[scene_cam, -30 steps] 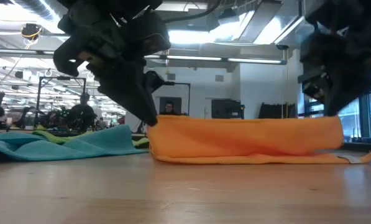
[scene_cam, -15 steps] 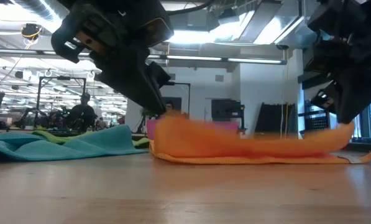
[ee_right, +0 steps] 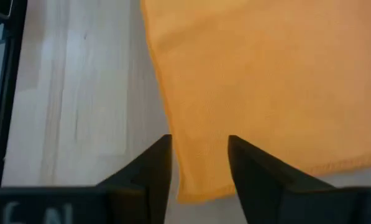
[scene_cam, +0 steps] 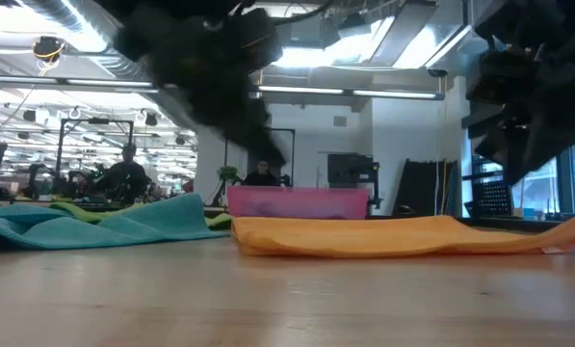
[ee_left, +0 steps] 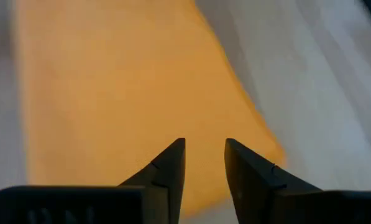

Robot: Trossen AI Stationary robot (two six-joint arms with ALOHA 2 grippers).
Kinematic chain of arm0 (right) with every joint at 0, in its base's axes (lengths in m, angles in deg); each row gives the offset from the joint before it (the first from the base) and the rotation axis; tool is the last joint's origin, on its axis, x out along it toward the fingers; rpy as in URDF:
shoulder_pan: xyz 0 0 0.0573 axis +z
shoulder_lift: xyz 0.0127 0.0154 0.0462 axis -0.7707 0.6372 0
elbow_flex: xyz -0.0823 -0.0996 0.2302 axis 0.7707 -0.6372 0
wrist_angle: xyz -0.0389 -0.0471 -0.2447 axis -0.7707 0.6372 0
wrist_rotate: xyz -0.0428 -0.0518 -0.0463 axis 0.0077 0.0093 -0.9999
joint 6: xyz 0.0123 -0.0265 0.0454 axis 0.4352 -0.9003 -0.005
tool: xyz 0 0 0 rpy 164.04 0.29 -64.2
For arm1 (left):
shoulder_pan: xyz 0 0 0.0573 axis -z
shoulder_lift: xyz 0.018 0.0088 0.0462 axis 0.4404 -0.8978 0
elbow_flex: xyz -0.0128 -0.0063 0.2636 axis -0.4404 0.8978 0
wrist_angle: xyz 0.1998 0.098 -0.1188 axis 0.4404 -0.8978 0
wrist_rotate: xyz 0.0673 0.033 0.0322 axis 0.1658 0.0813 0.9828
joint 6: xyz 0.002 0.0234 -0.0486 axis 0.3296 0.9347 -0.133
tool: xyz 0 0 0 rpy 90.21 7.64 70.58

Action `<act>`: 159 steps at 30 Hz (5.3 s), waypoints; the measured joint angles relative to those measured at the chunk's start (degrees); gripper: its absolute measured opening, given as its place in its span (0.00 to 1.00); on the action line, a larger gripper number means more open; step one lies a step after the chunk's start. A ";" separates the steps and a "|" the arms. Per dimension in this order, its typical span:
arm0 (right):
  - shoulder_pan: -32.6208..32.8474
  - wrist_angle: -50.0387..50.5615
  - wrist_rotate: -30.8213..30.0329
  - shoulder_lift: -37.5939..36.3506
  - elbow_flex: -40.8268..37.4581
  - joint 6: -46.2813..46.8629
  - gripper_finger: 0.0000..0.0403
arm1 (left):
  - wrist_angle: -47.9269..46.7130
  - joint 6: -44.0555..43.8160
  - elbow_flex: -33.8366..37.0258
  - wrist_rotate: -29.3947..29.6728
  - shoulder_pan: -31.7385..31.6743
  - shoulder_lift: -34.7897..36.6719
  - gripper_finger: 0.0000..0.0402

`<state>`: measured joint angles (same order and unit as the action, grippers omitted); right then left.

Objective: Roll microfiber towels into tight, uniform cylinder then place into a basket
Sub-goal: Fold the orange microfiber towel

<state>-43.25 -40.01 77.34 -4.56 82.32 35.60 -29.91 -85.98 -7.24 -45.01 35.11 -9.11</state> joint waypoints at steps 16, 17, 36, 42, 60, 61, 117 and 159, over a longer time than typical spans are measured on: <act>-0.03 -26.96 -11.19 0.11 -0.36 -9.97 0.33 | 26.86 4.81 -0.11 -7.27 -8.67 -2.81 0.23; -0.03 -27.70 -12.38 0.36 -0.36 -9.19 0.32 | 26.84 4.89 -0.11 -7.32 -8.83 -2.81 0.23; -0.03 -27.06 -25.85 10.58 -0.45 6.52 0.29 | 27.70 6.73 -0.25 -9.85 -13.86 -2.81 0.23; 0.00 -26.69 -25.16 10.44 -0.45 7.56 0.29 | 23.07 3.71 -2.70 -9.65 -13.95 -2.81 0.23; 5.33 -18.31 -20.98 7.70 -0.42 11.95 0.29 | -6.58 -4.55 -10.59 3.73 -16.03 -3.54 0.23; 5.54 -18.03 -21.02 7.80 -0.42 11.95 0.29 | -6.11 -6.26 -10.62 3.78 -16.00 -4.06 0.23; -16.33 -7.90 -21.33 24.77 9.27 -16.05 0.29 | -37.04 -24.62 -18.72 21.91 -1.08 -10.44 0.23; 12.59 -22.44 -27.93 35.94 9.74 3.64 0.20 | -13.67 10.24 -21.18 10.98 -12.51 -11.29 0.23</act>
<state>-30.66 -62.45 49.42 31.38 92.06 39.24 -43.58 -75.74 -28.42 -34.03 22.60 -20.40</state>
